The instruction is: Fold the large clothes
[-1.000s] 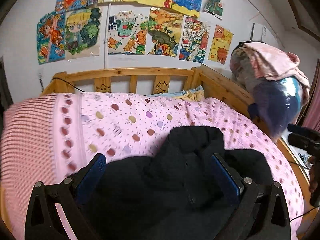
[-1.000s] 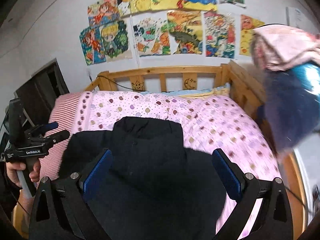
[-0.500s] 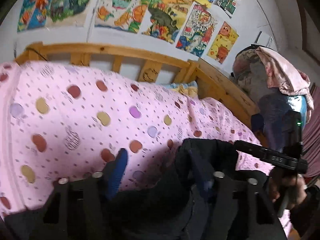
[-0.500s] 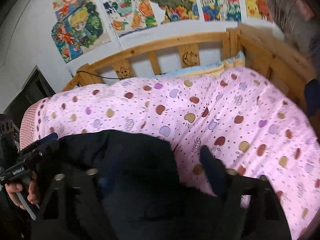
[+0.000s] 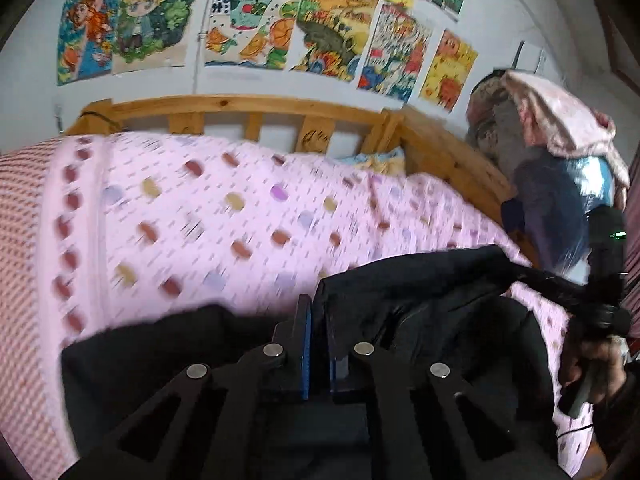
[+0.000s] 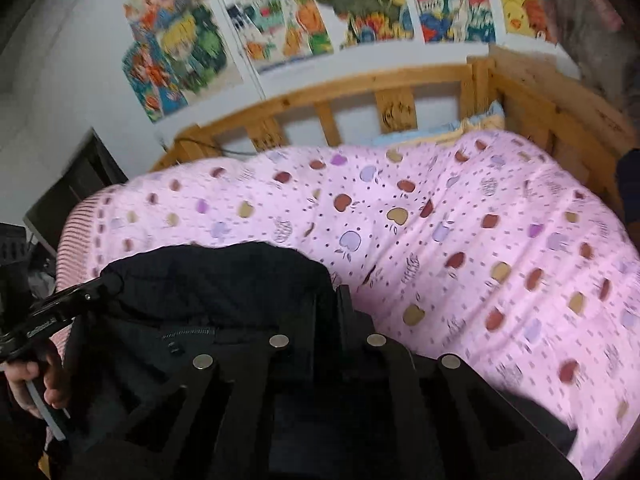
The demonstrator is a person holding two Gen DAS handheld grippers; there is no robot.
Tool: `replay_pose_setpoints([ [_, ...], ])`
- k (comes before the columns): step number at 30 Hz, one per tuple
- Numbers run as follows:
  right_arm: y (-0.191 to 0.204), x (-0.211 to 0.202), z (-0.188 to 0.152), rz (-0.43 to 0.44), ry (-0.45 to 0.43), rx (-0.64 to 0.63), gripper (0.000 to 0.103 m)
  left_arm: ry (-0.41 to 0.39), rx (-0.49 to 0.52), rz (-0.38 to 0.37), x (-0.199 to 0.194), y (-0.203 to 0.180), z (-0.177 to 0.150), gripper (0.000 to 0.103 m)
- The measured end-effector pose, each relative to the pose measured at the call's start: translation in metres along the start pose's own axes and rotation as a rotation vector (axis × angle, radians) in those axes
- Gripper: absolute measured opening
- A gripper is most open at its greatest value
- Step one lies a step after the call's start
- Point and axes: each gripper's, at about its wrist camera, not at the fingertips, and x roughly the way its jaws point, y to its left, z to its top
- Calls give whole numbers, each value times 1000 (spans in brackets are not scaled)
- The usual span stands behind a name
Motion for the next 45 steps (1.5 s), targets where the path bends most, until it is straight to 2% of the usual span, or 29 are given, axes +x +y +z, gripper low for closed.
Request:
replay_pose_setpoints([
  [5, 6, -60, -33, -19, -24, -111, 8, 29, 12, 30, -41, -10, -33, 5],
  [10, 7, -98, -75, -54, 6, -216, 7, 103, 98, 63, -52, -21, -77, 5],
  [14, 0, -98, -107, -90, 52, -230, 6, 170, 179, 90, -35, -28, -105, 5],
  [17, -11, -83, -126, -110, 77, -198, 7, 196, 194, 88, -20, -25, -111, 5],
  [24, -19, -56, -149, -140, 57, -204, 7, 221, 218, 80, 10, -19, -120, 5],
  [31, -20, -37, -166, -165, 28, -215, 7, 174, 269, 106, 14, -23, -131, 5],
  [34, -15, -44, -165, -189, 5, -239, 7, 150, 254, 95, 3, -21, -125, 7],
  [37, -1, -61, -161, -250, -36, -307, 9, 123, 231, 75, -9, -19, -116, 9],
  [40, 11, -82, -152, -283, -75, -365, 14, 82, 232, 58, -21, -19, -110, 19],
  [42, 15, -96, -143, -271, -91, -375, 18, 37, 233, 48, -33, -19, -107, 36],
  [45, 17, -117, -129, -234, -127, -374, 33, -76, 217, 1, -58, -18, -102, 42],
])
